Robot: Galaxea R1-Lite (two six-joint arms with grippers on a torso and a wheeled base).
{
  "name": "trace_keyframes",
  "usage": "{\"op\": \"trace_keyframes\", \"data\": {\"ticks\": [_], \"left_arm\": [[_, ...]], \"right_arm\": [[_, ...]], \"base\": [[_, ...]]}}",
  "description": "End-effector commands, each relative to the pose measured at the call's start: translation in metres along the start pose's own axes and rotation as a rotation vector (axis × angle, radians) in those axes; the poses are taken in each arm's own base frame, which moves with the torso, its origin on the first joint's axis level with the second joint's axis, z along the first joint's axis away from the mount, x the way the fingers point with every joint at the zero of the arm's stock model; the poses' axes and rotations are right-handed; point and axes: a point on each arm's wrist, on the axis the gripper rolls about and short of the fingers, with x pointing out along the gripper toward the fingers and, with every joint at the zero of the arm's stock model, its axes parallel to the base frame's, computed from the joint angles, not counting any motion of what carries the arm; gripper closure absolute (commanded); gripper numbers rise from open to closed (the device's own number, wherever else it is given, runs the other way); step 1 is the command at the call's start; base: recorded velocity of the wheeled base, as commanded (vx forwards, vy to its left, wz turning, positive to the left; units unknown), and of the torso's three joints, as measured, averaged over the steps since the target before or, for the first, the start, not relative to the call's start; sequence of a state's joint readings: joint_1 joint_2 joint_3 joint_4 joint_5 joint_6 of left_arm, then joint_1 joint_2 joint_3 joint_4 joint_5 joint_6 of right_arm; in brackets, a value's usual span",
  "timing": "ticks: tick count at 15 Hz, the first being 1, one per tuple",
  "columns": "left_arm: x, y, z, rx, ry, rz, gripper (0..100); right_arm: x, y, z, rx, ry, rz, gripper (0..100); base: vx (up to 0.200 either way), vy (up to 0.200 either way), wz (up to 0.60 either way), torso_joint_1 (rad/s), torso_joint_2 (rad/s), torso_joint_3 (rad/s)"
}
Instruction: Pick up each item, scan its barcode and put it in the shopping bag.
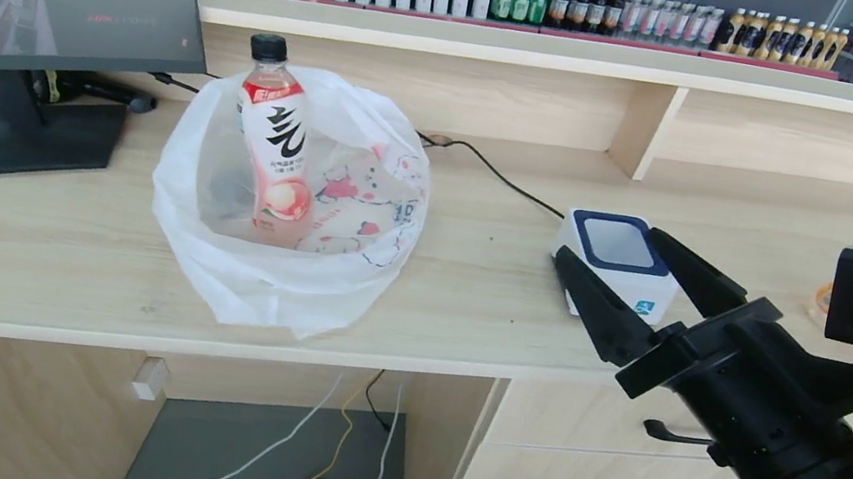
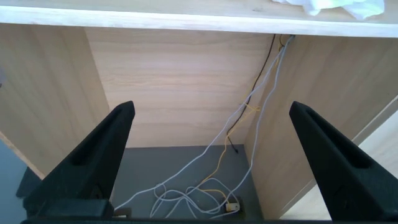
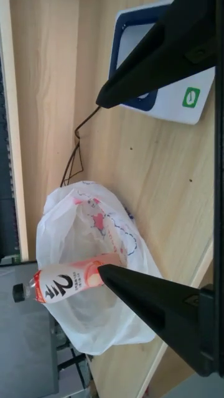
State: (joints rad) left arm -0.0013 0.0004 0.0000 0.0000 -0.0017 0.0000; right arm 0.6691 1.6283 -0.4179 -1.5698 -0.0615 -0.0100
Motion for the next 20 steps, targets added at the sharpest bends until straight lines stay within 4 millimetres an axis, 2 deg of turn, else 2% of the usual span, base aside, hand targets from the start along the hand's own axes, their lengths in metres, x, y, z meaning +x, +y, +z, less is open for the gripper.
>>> {"op": "trace_keyframes", "data": {"ticks": [1, 7, 17, 20], "left_arm": [[0.0, 0.0, 0.0, 0.0, 0.0, 0.0, 0], [0.0, 0.0, 0.0, 0.0, 0.0, 0.0, 0], [0.0, 0.0, 0.0, -0.002, 0.0, 0.0, 0], [0.0, 0.0, 0.0, -0.002, 0.0, 0.0, 0]], "right_arm": [[0.0001, 0.0007, -0.0019, 0.0, 0.007, 0.003, 0], [-0.0076, 0.0013, -0.0028, 0.0, 0.023, 0.007, 0], [-0.0062, 0.0014, -0.0026, 0.001, 0.02, 0.007, 0], [-0.0053, 0.0015, -0.003, 0.001, 0.02, 0.007, 0]], "base": [[0.0, -0.2, 0.0, -0.002, 0.0, -0.002], [0.0, -0.2, 0.0, 0.001, 0.0, 0.005], [0.0, -0.2, 0.0, 0.0, 0.0, 0.003], [0.0, 0.0, 0.0, 0.0, 0.0, 0.0]]}}
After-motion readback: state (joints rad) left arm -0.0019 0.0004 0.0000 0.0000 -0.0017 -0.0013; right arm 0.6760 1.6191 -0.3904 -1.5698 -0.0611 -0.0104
